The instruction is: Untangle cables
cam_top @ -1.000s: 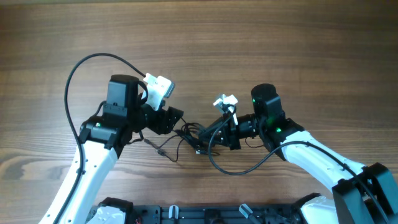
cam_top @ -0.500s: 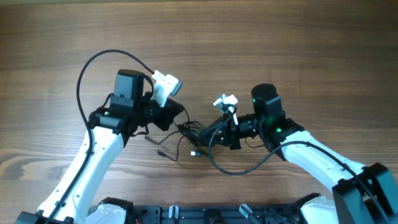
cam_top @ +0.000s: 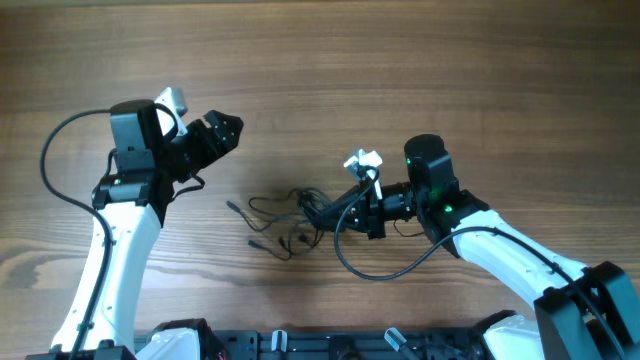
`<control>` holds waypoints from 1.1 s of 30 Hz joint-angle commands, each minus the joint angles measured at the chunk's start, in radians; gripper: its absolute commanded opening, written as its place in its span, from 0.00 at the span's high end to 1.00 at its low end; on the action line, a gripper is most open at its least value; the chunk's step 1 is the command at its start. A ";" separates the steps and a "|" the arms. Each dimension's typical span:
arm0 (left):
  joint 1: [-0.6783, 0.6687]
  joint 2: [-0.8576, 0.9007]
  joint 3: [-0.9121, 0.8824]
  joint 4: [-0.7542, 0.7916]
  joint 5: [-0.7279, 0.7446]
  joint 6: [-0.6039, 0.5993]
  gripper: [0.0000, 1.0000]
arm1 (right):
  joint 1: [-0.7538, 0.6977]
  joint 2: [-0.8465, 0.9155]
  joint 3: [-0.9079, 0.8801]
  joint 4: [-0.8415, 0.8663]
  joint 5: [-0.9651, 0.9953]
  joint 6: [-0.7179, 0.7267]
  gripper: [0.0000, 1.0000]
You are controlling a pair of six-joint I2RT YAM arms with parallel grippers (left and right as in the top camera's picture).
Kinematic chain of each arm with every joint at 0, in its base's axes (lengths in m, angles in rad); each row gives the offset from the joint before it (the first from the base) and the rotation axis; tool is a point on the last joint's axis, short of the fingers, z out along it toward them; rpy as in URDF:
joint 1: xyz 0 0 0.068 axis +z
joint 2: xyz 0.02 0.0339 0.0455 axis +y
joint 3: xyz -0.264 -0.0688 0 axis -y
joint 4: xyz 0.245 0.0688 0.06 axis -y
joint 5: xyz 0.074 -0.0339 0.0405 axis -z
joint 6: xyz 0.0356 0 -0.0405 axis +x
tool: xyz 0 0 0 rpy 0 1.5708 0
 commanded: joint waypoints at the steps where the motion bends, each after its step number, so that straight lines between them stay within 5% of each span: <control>1: -0.001 0.000 0.014 0.021 0.319 0.280 0.00 | -0.002 0.012 0.006 0.003 -0.009 -0.015 0.96; 4: -0.001 0.001 0.014 0.000 0.301 0.273 0.12 | -0.002 0.012 0.006 0.002 -0.010 -0.014 0.96; 6: -0.001 0.008 0.014 -0.004 0.301 0.024 0.15 | -0.002 0.012 0.006 0.003 -0.009 -0.015 0.96; 9: -0.018 0.035 0.014 -0.094 0.302 -0.358 0.00 | -0.002 0.012 0.006 0.003 0.006 -0.013 0.95; 13: -0.103 0.057 0.014 -0.124 0.301 -0.496 0.00 | -0.002 0.012 0.006 0.003 0.019 -0.012 0.96; 19: -0.267 0.059 0.014 -0.252 0.072 -1.057 0.00 | -0.002 0.012 0.006 0.002 0.055 0.022 0.96; 25: -0.314 0.079 0.014 -0.245 -0.028 -1.209 0.13 | -0.002 0.012 0.006 0.002 0.054 0.022 0.96; 30: -0.365 0.176 0.014 -0.120 -0.066 -1.223 0.25 | -0.002 0.012 0.006 0.003 0.054 0.040 0.96; 32: -0.387 0.207 0.014 -0.118 -0.066 -1.223 0.42 | -0.002 0.012 0.006 0.003 0.054 0.040 0.96; 33: -0.397 0.227 0.014 -0.118 -0.066 -1.231 0.63 | -0.002 0.012 0.006 0.003 0.054 0.040 0.96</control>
